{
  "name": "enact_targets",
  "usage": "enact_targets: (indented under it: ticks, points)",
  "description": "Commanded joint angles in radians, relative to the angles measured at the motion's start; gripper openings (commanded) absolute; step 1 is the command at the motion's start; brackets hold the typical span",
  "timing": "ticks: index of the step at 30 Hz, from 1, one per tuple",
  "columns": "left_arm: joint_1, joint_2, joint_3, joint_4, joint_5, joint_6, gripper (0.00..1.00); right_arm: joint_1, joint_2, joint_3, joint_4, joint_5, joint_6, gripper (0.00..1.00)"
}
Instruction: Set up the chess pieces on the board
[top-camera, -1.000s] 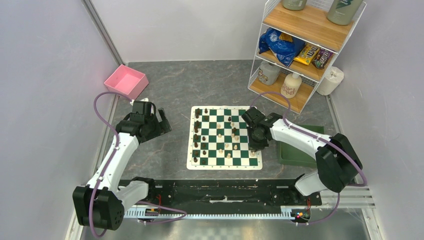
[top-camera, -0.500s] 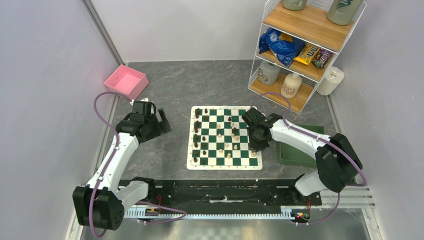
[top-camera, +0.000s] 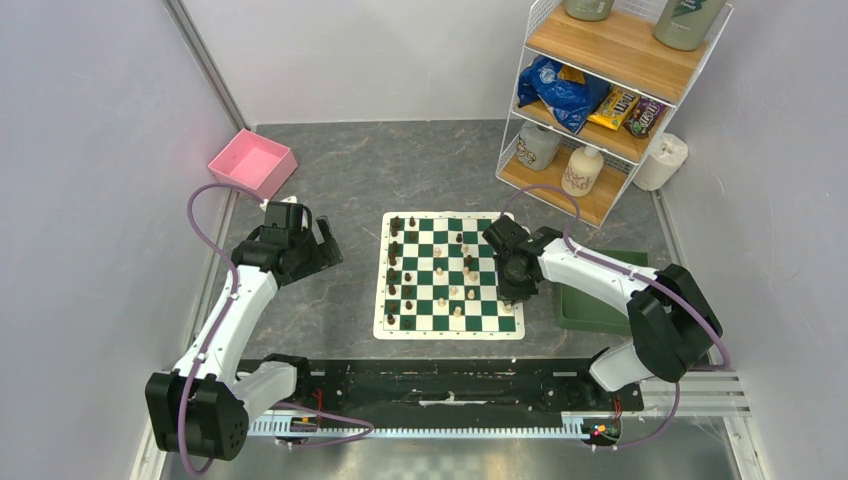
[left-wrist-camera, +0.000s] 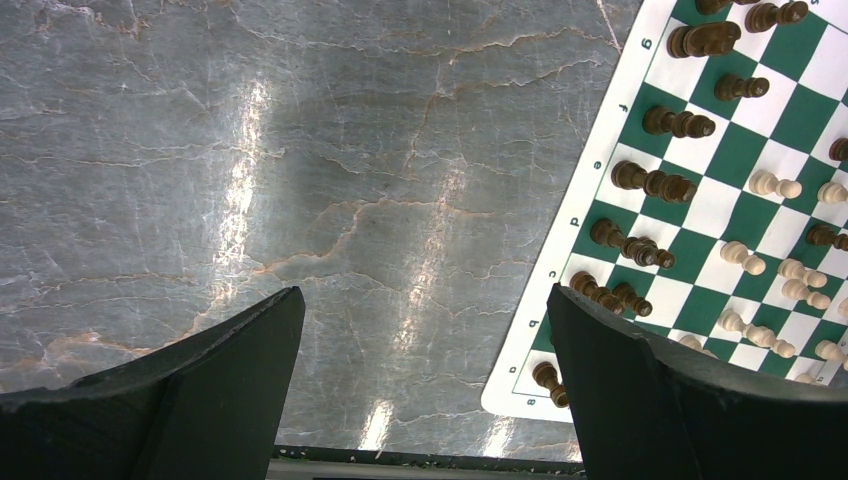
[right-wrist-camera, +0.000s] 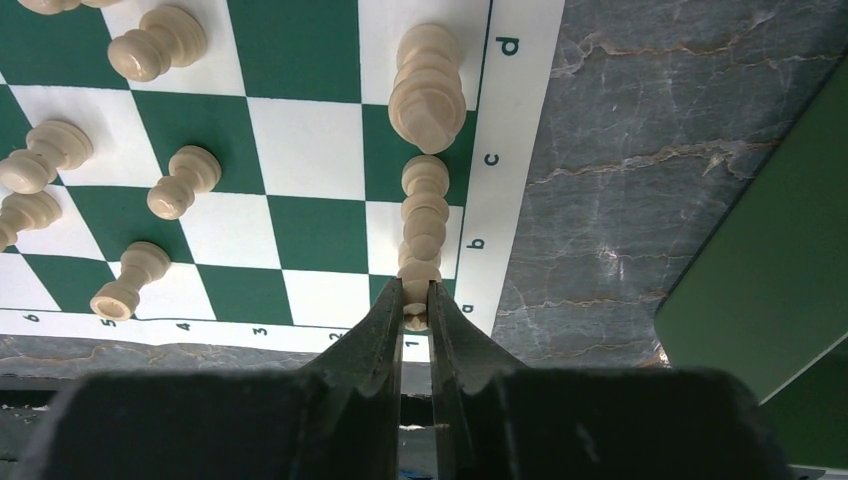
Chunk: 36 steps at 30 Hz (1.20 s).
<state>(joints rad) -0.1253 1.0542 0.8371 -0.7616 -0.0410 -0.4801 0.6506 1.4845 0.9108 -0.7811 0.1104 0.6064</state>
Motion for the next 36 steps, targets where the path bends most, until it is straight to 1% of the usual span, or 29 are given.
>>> enact_targets:
  ticks: [1, 8, 13, 18, 24, 27, 30, 32, 36]
  points:
    - [0.006, 0.000, 0.037, 0.007, 0.020, 0.020, 0.99, 0.003, -0.007, -0.007, 0.009, 0.014, 0.010, 0.20]
    - [0.006, 0.000, 0.037, 0.007, 0.024, 0.020, 0.98, 0.003, -0.076, 0.029, -0.033, 0.016, 0.013, 0.37]
    - [0.005, -0.001, 0.037, 0.007, 0.023, 0.020, 0.98, 0.003, -0.120, 0.090, -0.062, -0.001, 0.008, 0.44]
    - [0.006, -0.001, 0.038, 0.002, 0.017, 0.021, 0.98, 0.006, -0.123, 0.160, -0.070, -0.008, -0.006, 0.45]
    - [0.006, -0.002, 0.038, 0.002, 0.015, 0.021, 0.98, 0.022, -0.070, 0.218, -0.036, -0.044, -0.013, 0.45]
    - [0.006, -0.002, 0.039, 0.002, 0.015, 0.020, 0.99, 0.043, -0.031, 0.243, -0.024, -0.060, -0.011, 0.45]
    - [0.005, 0.000, 0.038, 0.003, 0.015, 0.021, 0.98, 0.069, 0.003, 0.256, 0.003, -0.106, -0.016, 0.45]
    - [0.006, 0.000, 0.039, 0.002, 0.013, 0.021, 0.98, 0.093, 0.038, 0.261, 0.007, -0.107, -0.013, 0.45]
    - [0.006, 0.000, 0.039, 0.001, 0.012, 0.021, 0.98, 0.147, 0.105, 0.267, 0.011, -0.161, -0.017, 0.46]
